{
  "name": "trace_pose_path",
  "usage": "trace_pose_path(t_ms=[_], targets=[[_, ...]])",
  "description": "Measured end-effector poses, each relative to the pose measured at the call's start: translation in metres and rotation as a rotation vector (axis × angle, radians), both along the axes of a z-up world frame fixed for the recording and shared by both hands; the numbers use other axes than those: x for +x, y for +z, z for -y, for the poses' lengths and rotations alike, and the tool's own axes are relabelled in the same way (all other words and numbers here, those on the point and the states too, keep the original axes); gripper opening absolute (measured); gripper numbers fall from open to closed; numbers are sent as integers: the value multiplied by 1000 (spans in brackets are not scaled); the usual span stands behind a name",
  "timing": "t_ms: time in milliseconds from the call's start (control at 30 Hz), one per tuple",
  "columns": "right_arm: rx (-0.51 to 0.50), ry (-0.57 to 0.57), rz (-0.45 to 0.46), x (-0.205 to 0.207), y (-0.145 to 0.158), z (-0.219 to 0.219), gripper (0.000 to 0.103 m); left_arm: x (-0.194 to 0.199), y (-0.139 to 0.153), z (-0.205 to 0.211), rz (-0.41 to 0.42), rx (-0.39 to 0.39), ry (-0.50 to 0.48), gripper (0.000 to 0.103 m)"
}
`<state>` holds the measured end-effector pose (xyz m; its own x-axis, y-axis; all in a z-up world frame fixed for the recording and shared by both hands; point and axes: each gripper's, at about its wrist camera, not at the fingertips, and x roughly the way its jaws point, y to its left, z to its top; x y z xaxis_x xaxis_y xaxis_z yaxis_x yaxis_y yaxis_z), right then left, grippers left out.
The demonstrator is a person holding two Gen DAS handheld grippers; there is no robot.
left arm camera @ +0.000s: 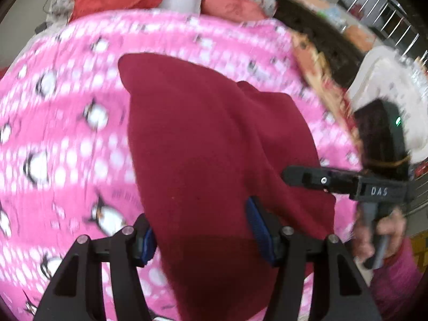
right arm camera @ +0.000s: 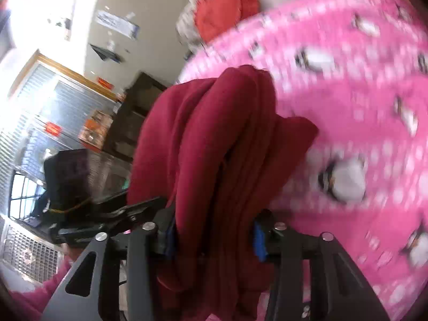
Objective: Fold small clothes
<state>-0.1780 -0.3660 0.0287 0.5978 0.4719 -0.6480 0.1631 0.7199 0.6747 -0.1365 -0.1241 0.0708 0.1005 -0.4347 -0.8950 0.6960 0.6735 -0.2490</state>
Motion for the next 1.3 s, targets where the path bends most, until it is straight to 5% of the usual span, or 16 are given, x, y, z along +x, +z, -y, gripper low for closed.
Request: trace_pose_path(t_ms=[100,300,367,567,700,800,1000,1133,1300], targets=[[-108,-19,-108,-5,-6,-9,28,-4,-9,-10,44,-1,50,68],[-274,-11,83,-37,61,-34,27,-10,15,-23,180,6,108,77],[-335,53,120,-38,72,-59,15,-17,23,-29,239,14,130,80],[-455,136,56,-31,43,-99,0,-29,29,-39,328,29,181,83],[-488,140,-36,-48,10,-92,0,-40,32,-44,370,15,192,83],[-483,118,-22,-61,6,-99,0,-46,35,-46,409,1,214,83],[-480,34,59,-75,41,-99,0,-51,47,-50,440,-34,240,83],[-548,-57,109,-81,70,-101,20,-52,56,-53,451,-71,271,83],[-623,-120,117,-80,83,-106,20,-55,62,-54,462,-96,291,87]])
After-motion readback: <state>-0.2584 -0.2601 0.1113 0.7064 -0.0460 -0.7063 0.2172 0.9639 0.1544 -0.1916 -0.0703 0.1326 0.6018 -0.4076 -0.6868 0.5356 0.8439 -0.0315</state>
